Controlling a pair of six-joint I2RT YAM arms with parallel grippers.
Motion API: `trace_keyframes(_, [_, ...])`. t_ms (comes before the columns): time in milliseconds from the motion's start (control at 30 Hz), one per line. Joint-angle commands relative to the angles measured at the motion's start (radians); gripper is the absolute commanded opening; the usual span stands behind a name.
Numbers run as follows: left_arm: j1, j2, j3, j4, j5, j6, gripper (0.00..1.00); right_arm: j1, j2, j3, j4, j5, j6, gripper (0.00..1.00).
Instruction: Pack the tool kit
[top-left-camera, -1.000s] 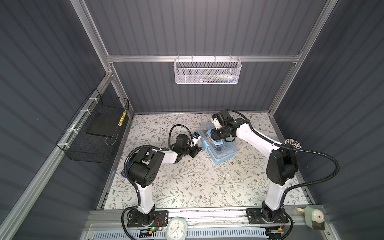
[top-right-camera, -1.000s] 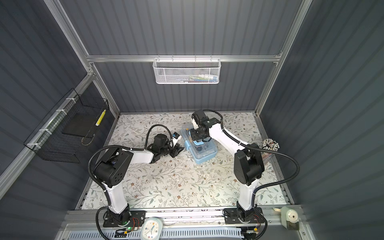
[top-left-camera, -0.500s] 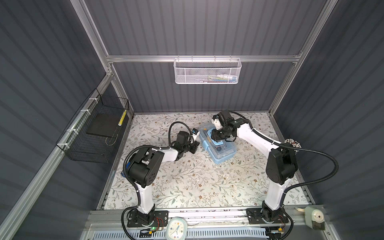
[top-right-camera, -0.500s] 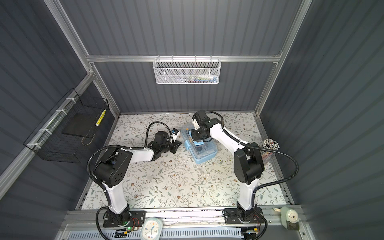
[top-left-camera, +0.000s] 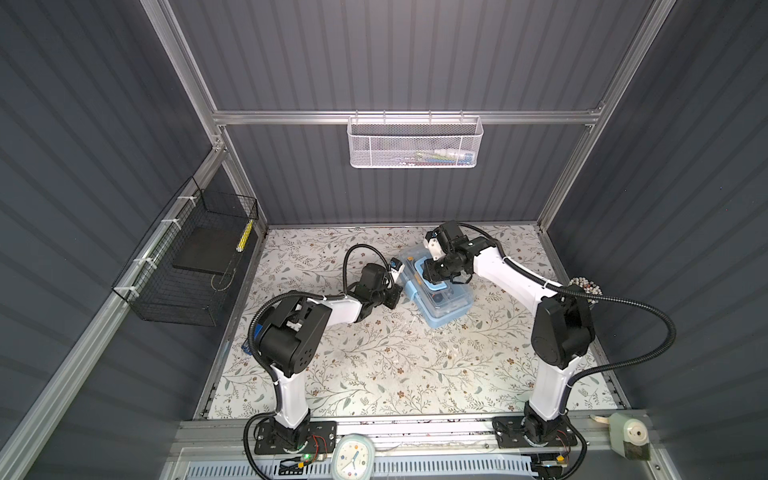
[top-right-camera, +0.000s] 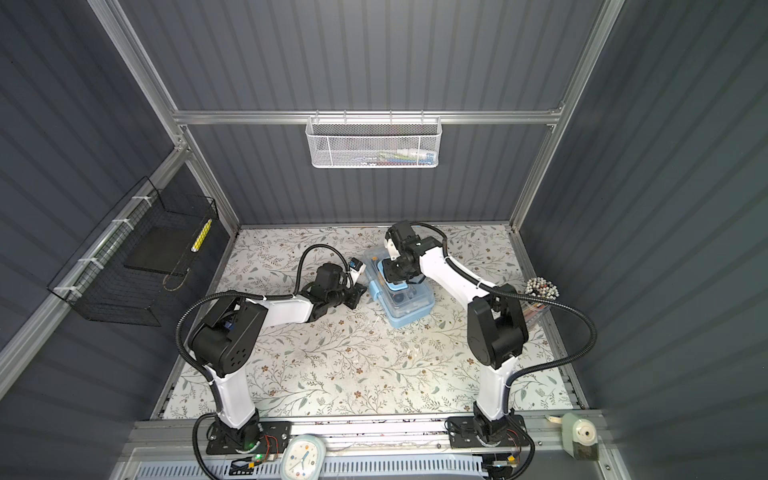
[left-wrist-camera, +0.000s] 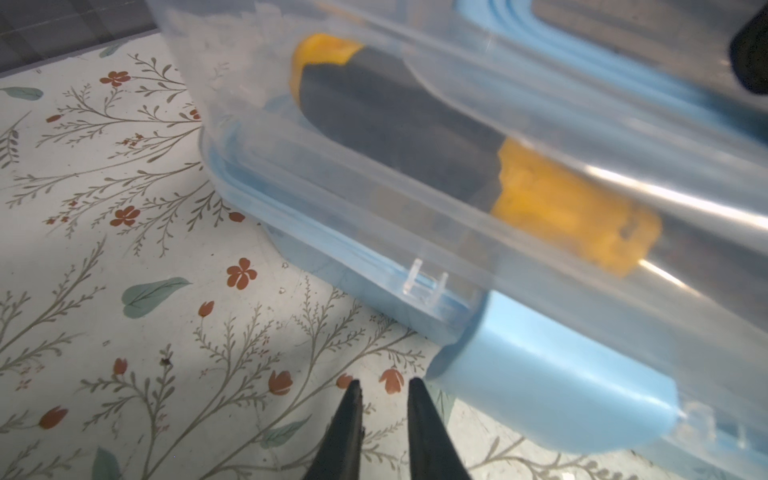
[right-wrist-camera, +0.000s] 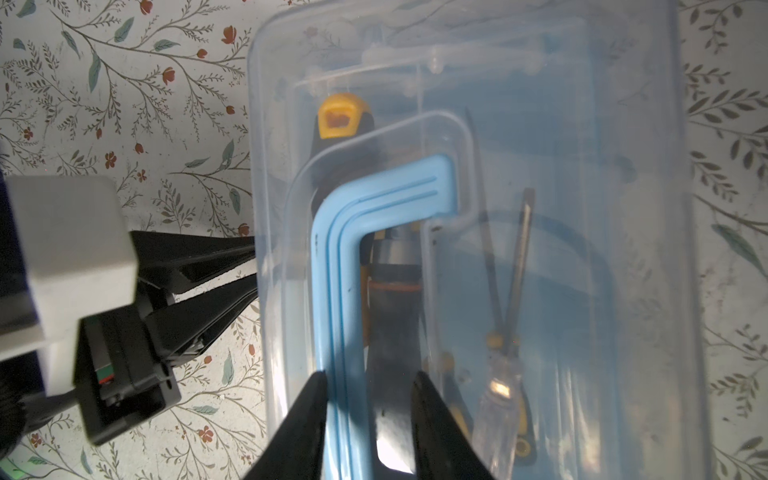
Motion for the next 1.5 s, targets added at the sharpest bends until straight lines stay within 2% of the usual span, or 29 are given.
trace_keyframes(0, [-0.014,-0.004,0.043,-0.051,-0.05,-0.015,0.22,-0.004,0.024,-0.006,-0.023,0.0,0.006,0.37])
trace_keyframes(500, [-0.05,-0.001,0.086,-0.143,-0.107,-0.018,0.21,-0.009,0.029,-0.009,-0.019,-0.009,0.009,0.37])
trace_keyframes(667, [-0.06,-0.005,0.103,-0.174,-0.127,-0.033,0.21,-0.009,0.036,-0.01,-0.036,-0.017,0.008,0.33])
trace_keyframes(1167, [-0.077,-0.017,0.172,-0.288,-0.151,-0.04,0.22,-0.011,0.038,-0.038,-0.037,-0.04,0.026,0.31])
trace_keyframes(1467, [-0.088,-0.013,0.173,-0.294,-0.162,-0.067,0.23,-0.011,0.035,-0.047,-0.034,-0.051,0.038,0.28])
